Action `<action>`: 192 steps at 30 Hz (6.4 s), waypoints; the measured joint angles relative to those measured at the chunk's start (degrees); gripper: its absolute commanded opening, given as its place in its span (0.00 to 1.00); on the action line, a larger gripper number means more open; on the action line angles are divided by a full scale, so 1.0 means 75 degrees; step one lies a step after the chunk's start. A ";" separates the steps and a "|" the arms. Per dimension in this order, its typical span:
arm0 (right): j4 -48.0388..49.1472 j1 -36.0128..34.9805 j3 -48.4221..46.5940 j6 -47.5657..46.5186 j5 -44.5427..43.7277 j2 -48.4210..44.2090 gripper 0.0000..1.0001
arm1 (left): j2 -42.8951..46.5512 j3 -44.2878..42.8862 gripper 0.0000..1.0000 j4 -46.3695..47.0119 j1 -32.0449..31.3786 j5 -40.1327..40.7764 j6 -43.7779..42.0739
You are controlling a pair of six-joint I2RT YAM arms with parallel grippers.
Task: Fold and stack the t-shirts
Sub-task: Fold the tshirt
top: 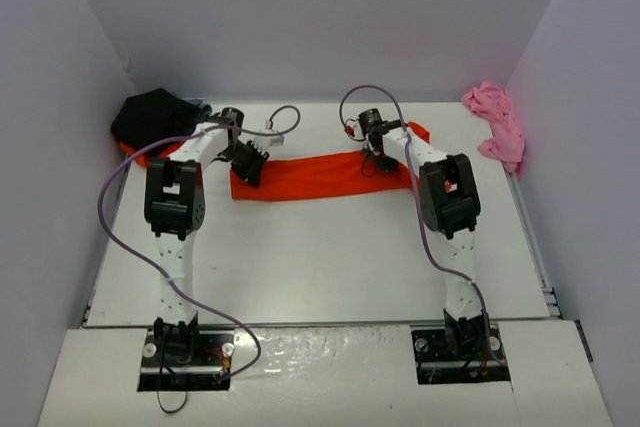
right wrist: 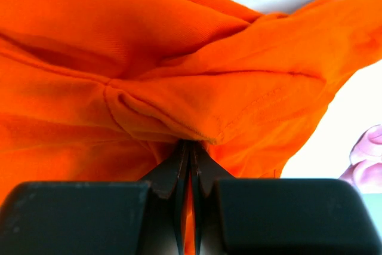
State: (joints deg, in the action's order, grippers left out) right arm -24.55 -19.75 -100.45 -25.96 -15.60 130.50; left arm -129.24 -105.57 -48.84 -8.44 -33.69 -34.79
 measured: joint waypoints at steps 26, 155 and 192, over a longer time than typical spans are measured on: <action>-0.1015 -0.0621 -0.4374 -0.1595 -0.0433 0.2670 0.03 | 0.3071 0.4400 0.00 0.0002 -0.1162 0.0469 -0.0297; -0.1958 -0.4557 0.3779 -0.1097 0.0384 -0.3902 0.19 | 0.1899 0.0532 0.74 0.1711 0.1226 0.0052 0.2061; -0.1851 -0.3769 0.5013 -0.0774 0.0833 -0.5164 0.62 | 0.1847 0.0412 0.52 0.0985 -0.0467 0.0053 0.1492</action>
State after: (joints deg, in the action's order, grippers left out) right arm -38.43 -48.01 -62.85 -31.76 -9.35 91.78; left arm -115.39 -102.48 -41.45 -11.94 -33.29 -23.60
